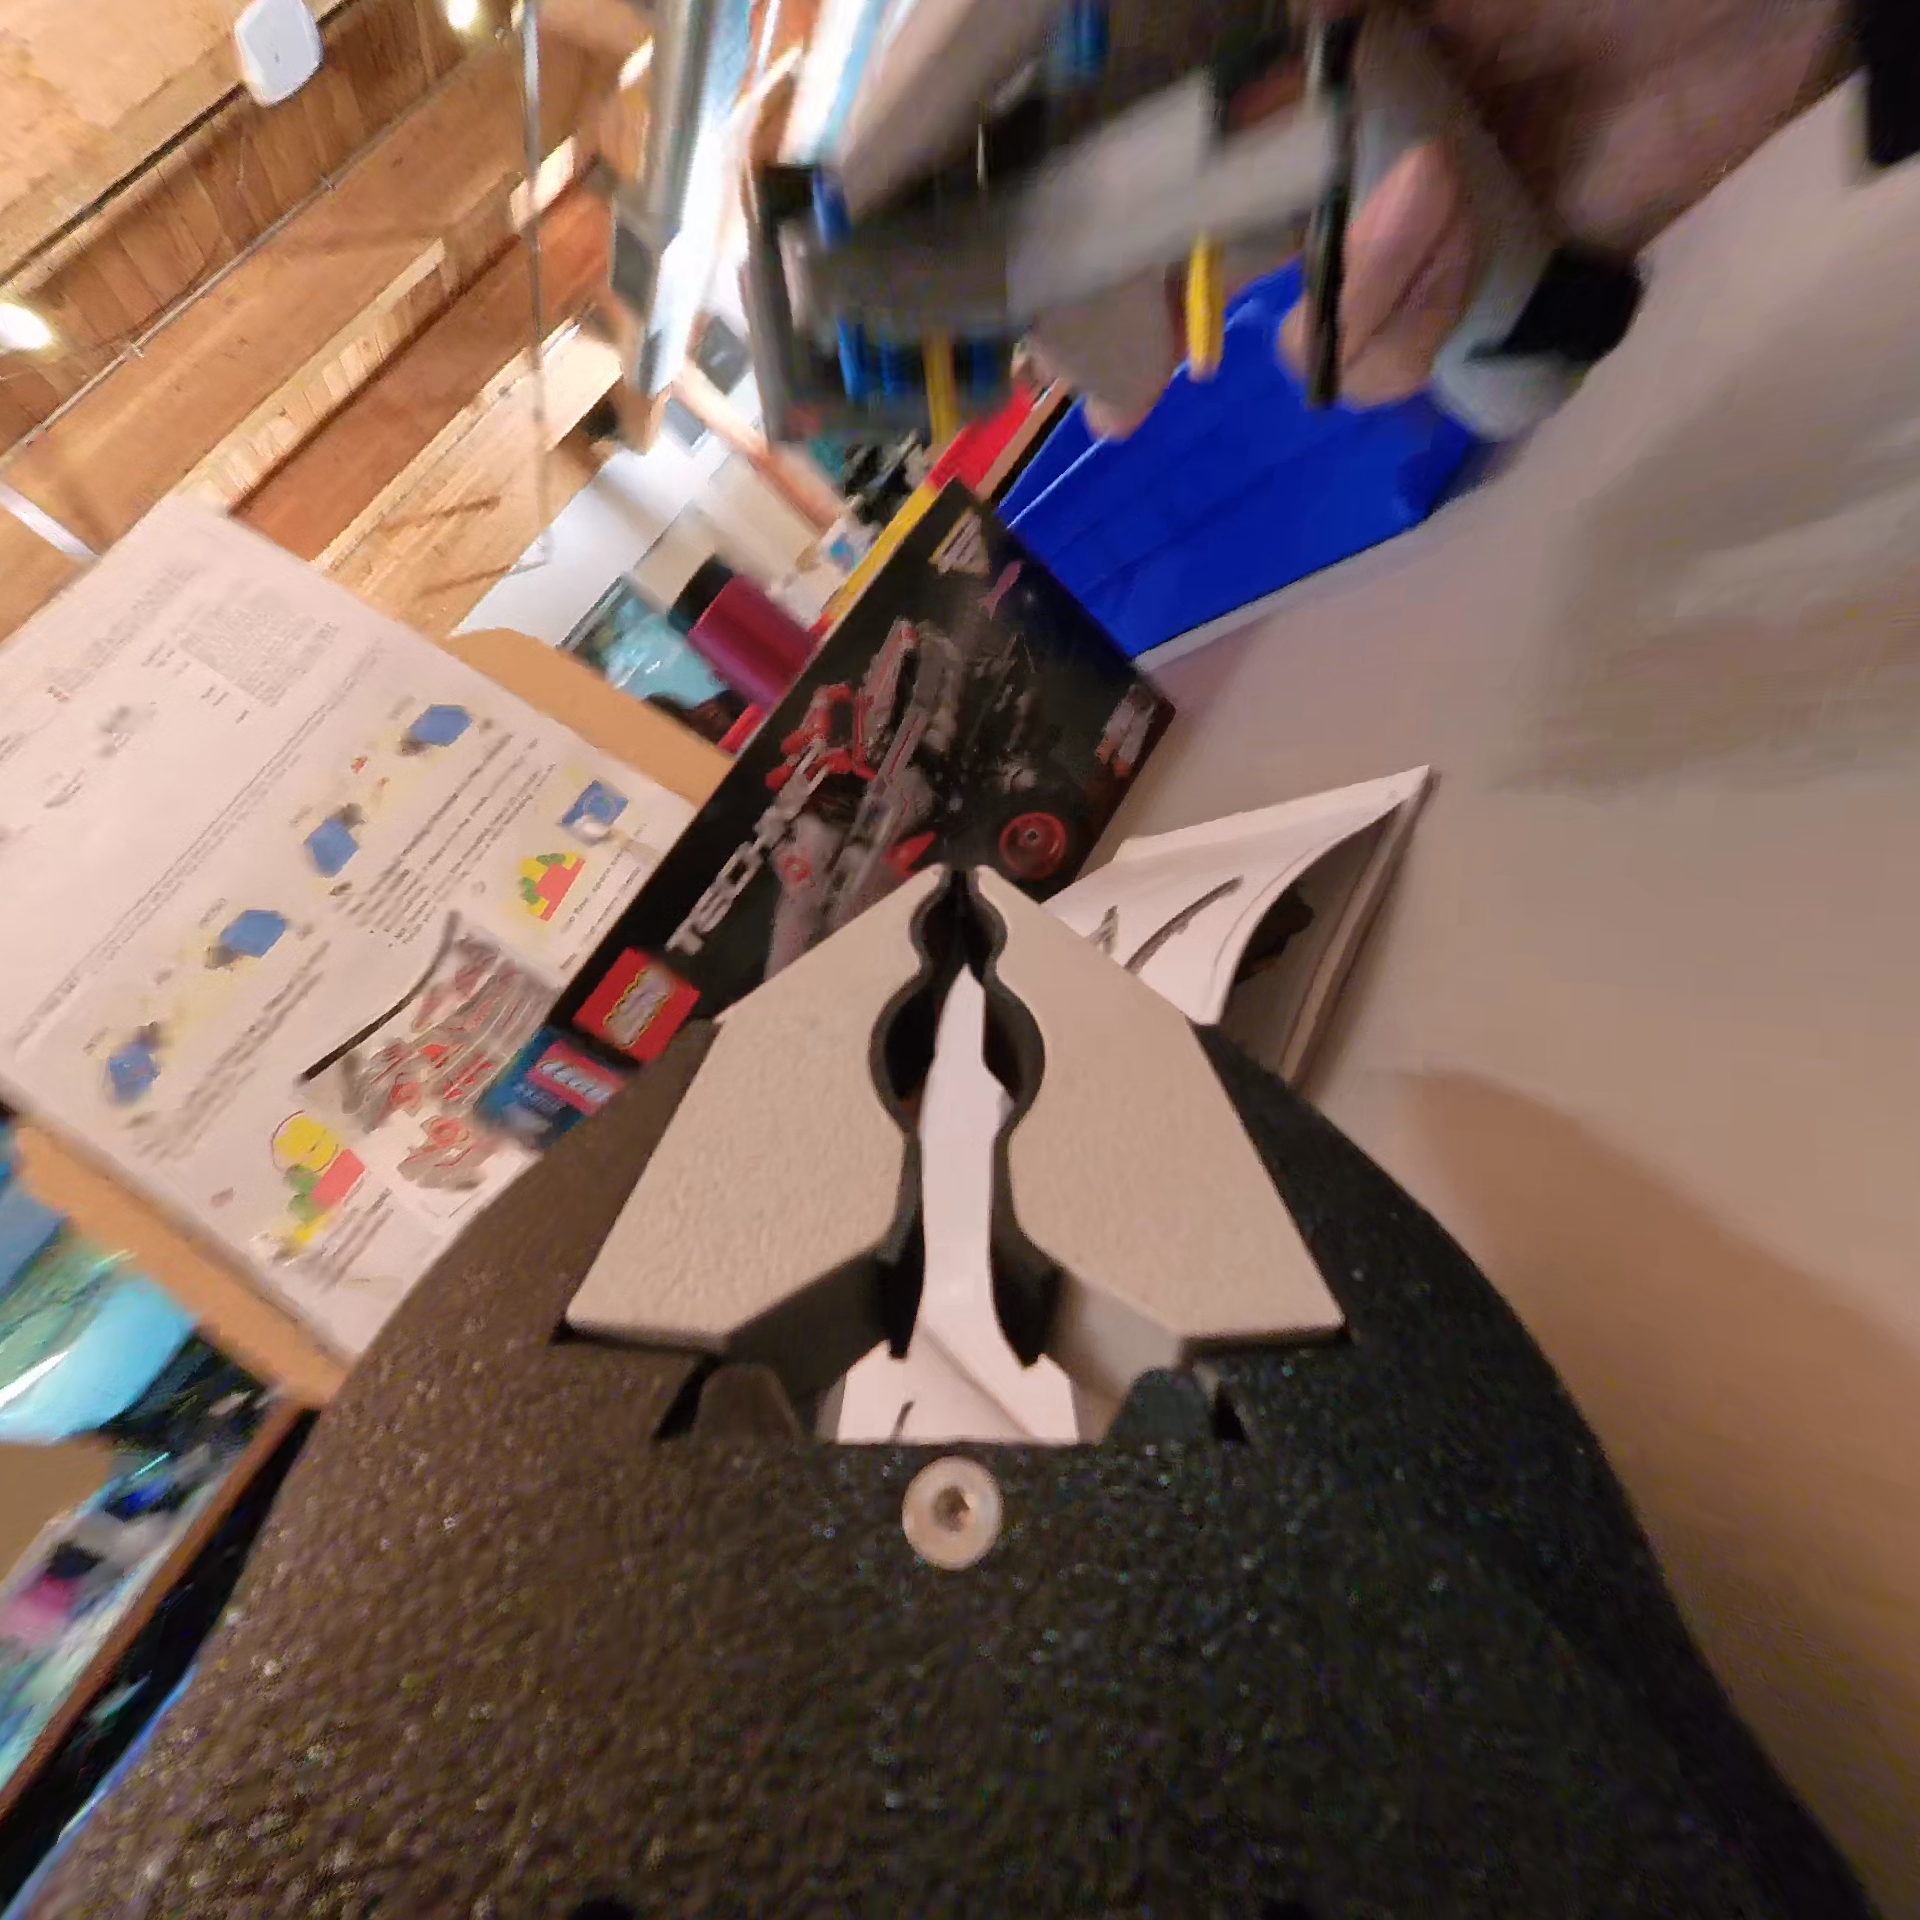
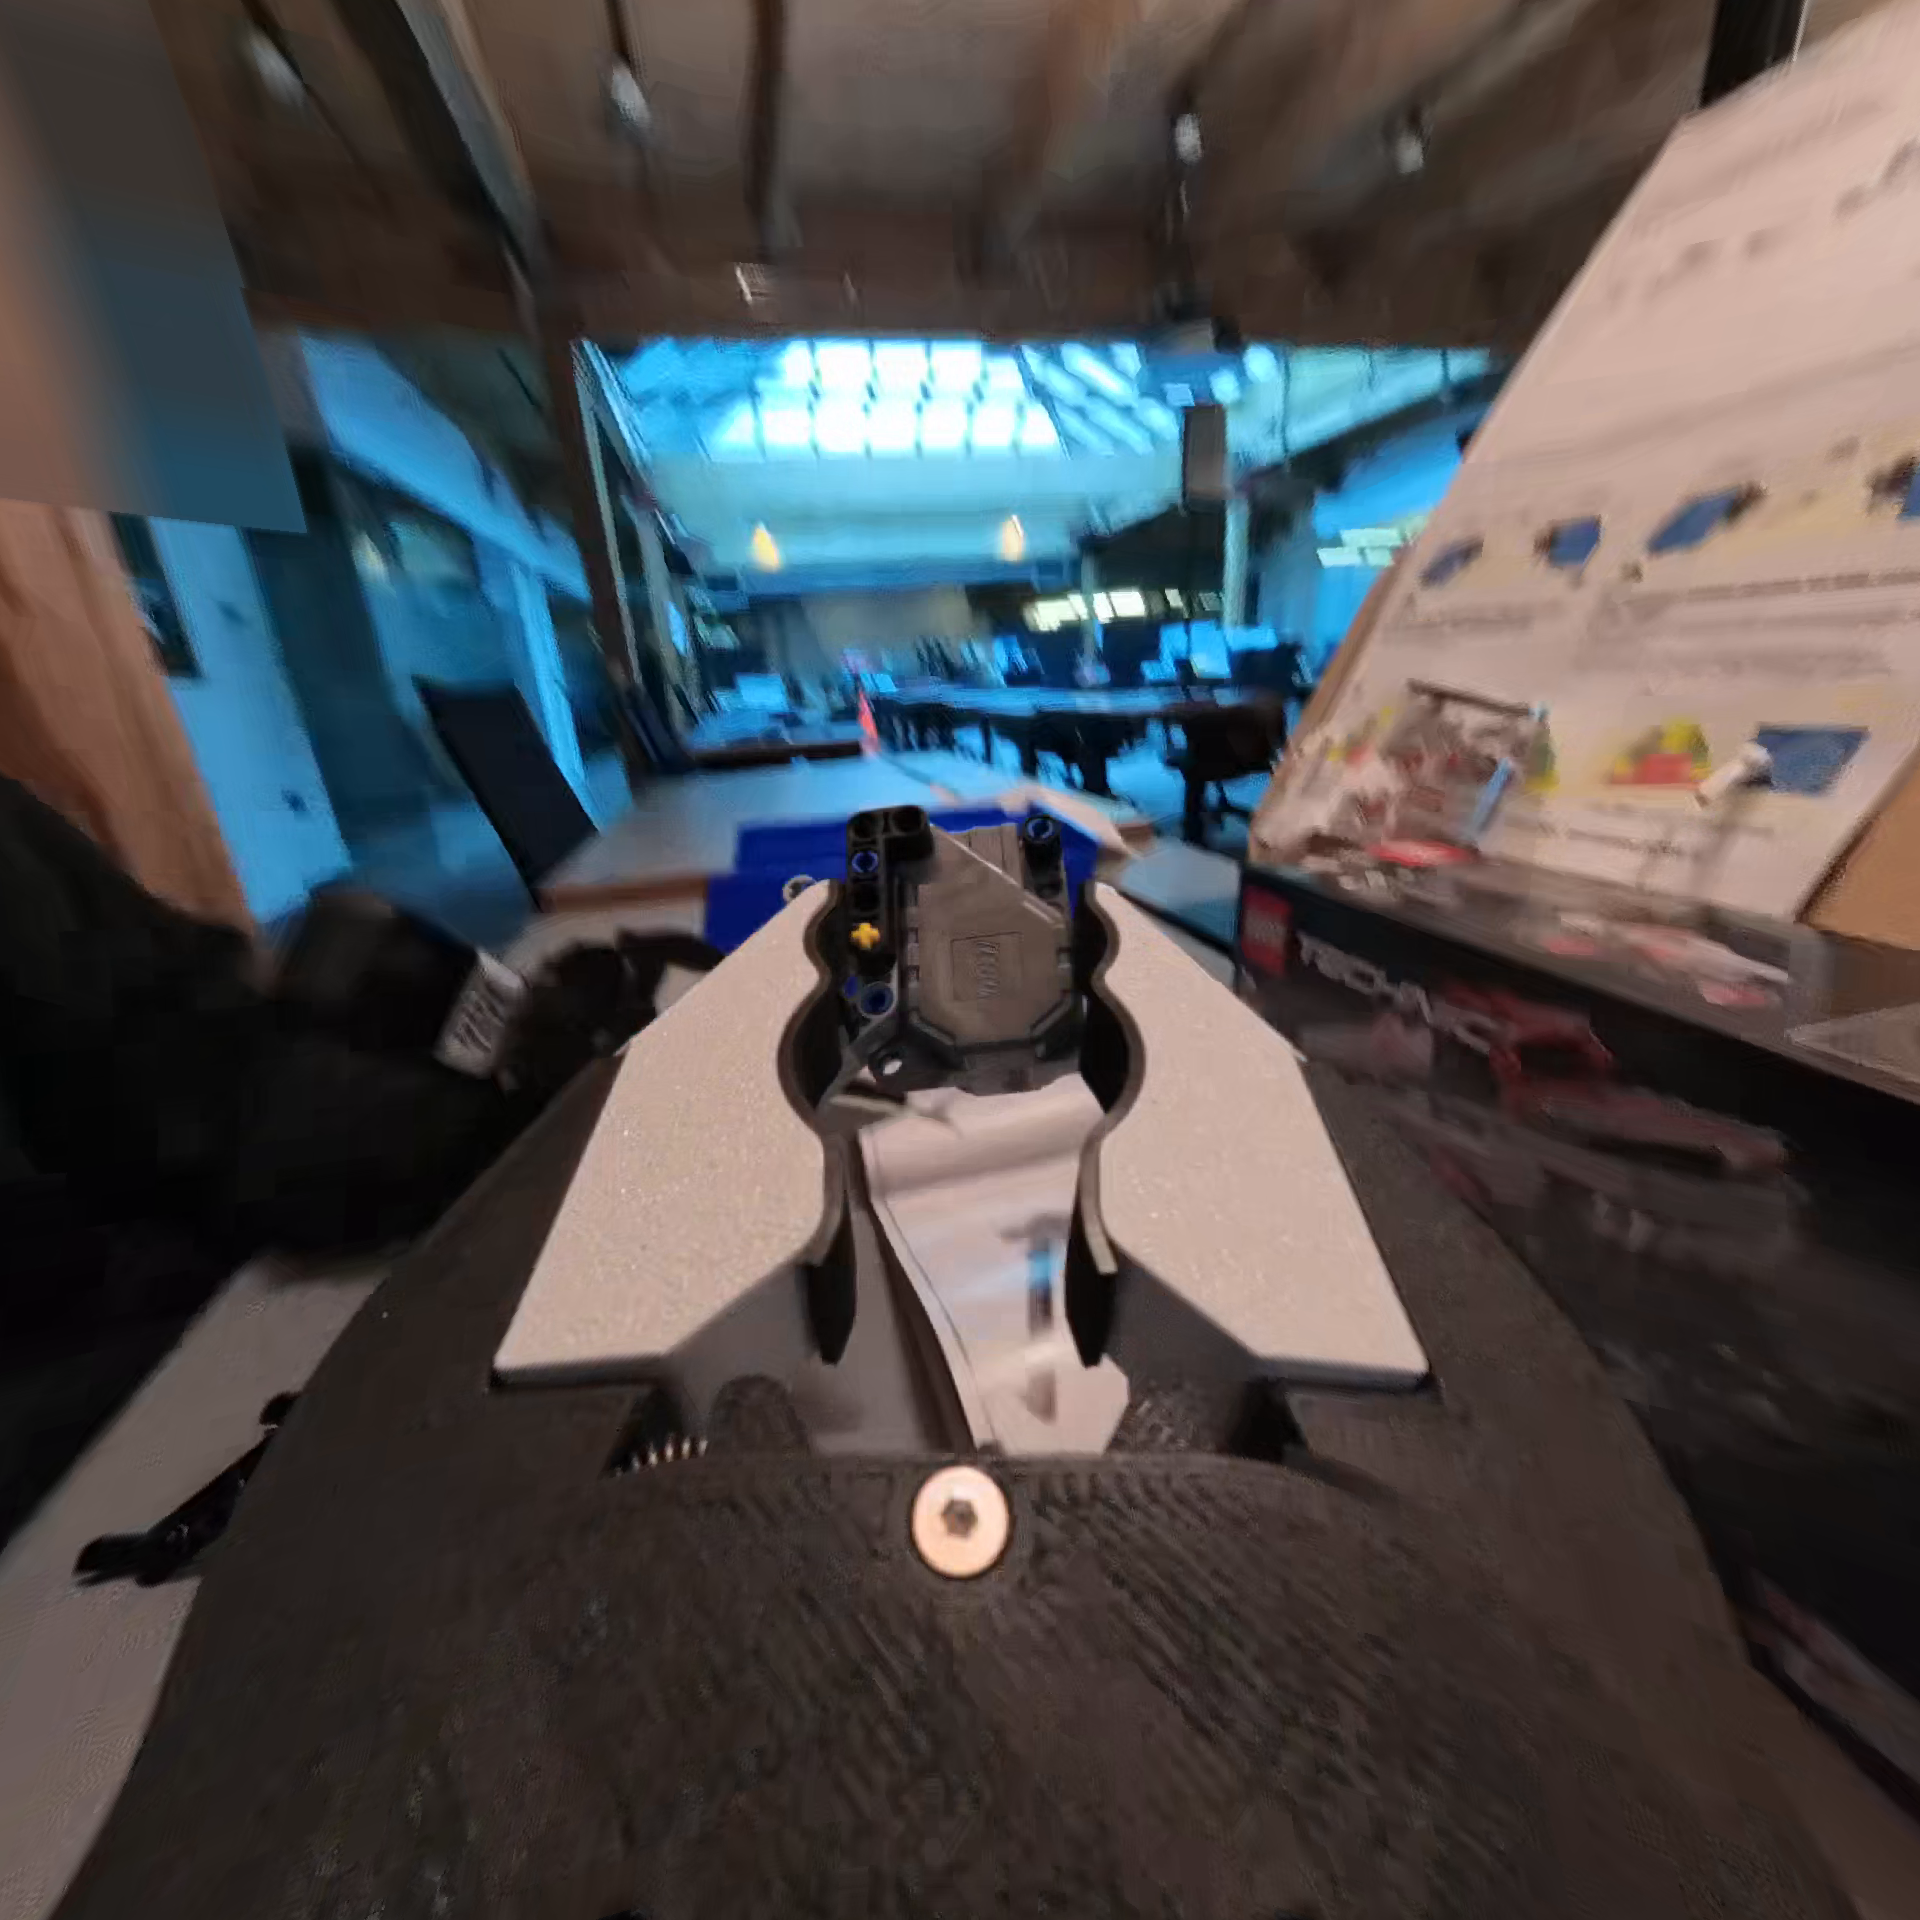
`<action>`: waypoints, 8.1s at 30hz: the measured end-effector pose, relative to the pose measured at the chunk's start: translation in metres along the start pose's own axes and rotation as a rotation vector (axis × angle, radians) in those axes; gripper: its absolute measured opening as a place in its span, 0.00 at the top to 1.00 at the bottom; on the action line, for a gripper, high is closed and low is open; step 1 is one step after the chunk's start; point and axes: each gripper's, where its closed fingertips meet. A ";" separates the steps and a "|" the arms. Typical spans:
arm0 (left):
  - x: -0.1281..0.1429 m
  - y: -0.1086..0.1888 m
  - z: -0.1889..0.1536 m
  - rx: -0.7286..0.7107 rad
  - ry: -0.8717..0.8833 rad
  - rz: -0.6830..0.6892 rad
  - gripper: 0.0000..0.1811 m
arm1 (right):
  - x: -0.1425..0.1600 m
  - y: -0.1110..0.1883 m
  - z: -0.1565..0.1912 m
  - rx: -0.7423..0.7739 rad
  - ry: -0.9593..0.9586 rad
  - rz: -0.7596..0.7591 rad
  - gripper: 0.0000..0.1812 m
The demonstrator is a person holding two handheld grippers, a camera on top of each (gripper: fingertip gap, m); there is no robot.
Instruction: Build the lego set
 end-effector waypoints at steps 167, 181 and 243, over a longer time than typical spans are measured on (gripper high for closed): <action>-0.021 0.016 -0.003 0.444 1.226 -0.155 0.96 | 0.095 -0.023 0.041 -0.087 -0.495 0.238 0.98; -0.017 0.020 0.004 0.480 1.332 -0.195 0.92 | 0.096 -0.029 0.039 -0.020 -0.607 0.239 0.98; -0.016 0.019 0.008 0.490 1.593 -0.185 0.97 | 0.096 -0.036 0.038 -0.005 -0.657 0.165 0.97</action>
Point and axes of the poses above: each gripper's, where its closed fingertips meet, y back along the fingers, x out of its underside, z = x × y across the jaws, and after that the axes turned 9 degrees about -z, right-handed
